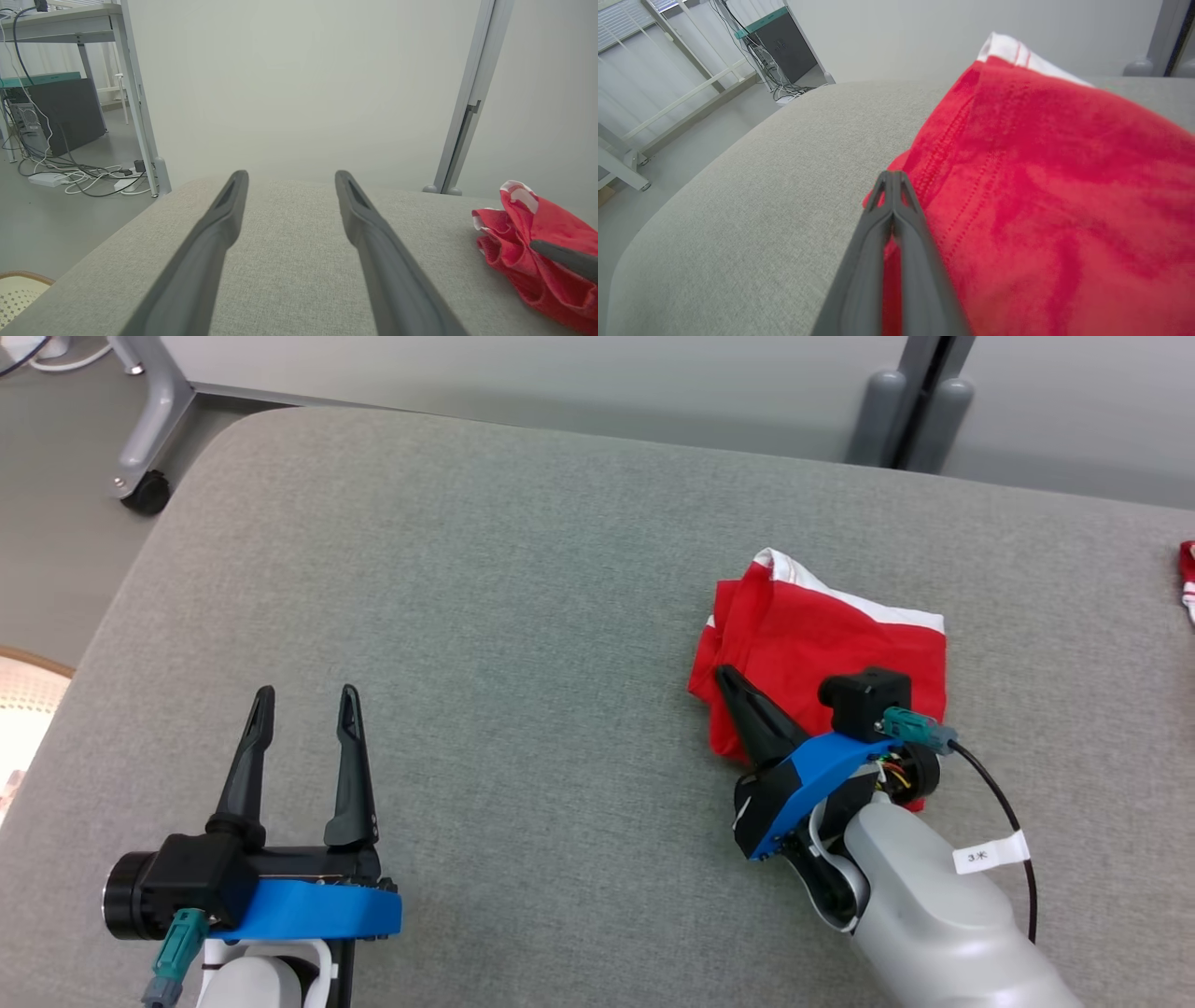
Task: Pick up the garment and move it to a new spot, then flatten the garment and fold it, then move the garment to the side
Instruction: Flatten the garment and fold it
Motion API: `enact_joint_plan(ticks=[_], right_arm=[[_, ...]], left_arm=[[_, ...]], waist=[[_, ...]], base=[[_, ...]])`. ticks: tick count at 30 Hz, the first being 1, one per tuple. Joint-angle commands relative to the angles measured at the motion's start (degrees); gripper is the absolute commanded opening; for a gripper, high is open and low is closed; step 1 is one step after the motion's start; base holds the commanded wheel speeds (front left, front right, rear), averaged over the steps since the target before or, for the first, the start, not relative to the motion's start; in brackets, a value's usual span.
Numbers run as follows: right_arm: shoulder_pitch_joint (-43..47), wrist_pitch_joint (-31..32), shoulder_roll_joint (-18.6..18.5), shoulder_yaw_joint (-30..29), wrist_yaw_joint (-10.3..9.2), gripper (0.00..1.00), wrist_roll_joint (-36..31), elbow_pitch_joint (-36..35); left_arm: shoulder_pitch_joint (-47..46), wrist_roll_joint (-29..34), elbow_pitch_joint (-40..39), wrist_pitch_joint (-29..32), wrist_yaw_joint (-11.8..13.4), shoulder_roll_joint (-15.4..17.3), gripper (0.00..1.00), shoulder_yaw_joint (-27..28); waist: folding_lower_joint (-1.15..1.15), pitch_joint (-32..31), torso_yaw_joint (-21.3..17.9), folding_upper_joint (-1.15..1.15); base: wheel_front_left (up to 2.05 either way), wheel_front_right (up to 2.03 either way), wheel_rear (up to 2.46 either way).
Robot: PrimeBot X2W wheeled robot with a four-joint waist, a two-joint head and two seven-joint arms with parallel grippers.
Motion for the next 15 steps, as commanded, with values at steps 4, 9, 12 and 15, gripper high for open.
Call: enact_joint_plan(ticks=[4,9,12,15], right_arm=[[-1.1,-0.2,-0.2,-0.1,0.02,0.0,-0.4,-2.3],[0.5,-0.2,-0.3,-3.6,0.01,0.0,-5.2,-6.7],[2.5,-0.2,-1.2,-6.6,0.01,0.0,-8.8,-9.8],[4.6,-0.2,-2.7,-9.2,0.01,0.0,-11.5,-13.2]], left_arm=[[0.0,0.3,-0.2,-0.2,0.4,-0.1,1.0,0.6],[0.6,0.9,-0.4,-0.2,0.1,0.0,1.0,1.4],[0.7,1.3,-0.2,-0.2,0.0,0.4,1.0,2.0],[1.0,1.6,-0.1,-0.2,0.0,0.7,1.0,2.5]], waist=[[0.0,-0.8,-1.9,0.0],[0.0,-2.4,-5.4,0.0],[0.0,-3.5,-8.0,0.0],[0.0,-4.9,-10.5,0.0]], base=[[0.0,0.0,0.0],[0.0,0.0,0.0],[0.0,0.0,0.0],[0.0,0.0,0.0]])
